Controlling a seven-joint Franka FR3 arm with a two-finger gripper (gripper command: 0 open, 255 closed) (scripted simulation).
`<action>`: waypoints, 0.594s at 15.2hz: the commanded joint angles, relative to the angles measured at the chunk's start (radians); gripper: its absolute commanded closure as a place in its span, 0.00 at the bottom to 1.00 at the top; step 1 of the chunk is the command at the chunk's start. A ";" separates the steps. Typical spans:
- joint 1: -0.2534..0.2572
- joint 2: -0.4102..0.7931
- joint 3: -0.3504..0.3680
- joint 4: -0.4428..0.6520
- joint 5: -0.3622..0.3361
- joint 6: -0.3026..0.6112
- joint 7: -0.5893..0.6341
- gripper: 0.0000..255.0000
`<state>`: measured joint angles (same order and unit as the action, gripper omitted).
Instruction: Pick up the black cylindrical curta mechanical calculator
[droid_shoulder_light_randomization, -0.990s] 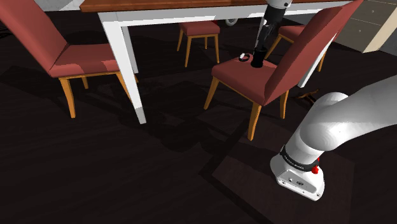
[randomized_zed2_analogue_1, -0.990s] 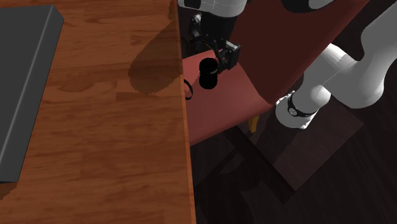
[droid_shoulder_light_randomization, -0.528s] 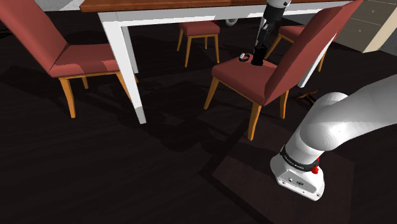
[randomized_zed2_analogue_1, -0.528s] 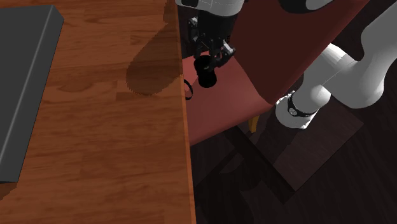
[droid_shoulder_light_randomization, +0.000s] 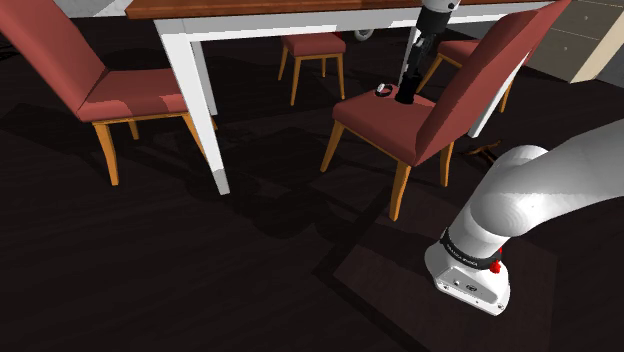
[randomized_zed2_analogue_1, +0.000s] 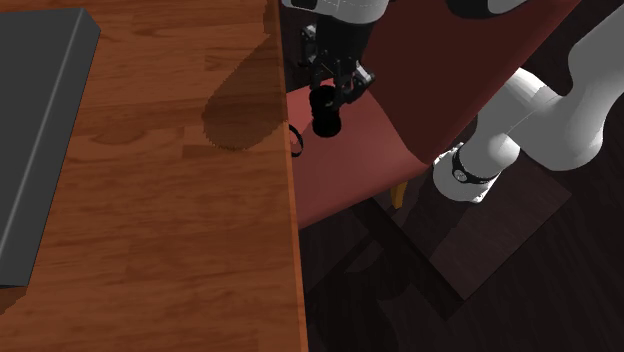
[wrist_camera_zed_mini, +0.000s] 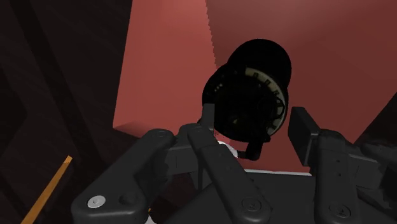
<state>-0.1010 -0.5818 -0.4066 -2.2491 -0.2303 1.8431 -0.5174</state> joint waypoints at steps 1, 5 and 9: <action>0.001 0.015 -0.003 -0.016 -0.001 -0.041 -0.010 1.00; 0.002 0.020 0.007 0.040 0.008 -0.092 -0.014 1.00; 0.006 0.027 0.013 0.099 0.015 -0.144 -0.018 1.00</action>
<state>-0.0954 -0.5551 -0.3946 -2.1643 -0.2166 1.7143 -0.5339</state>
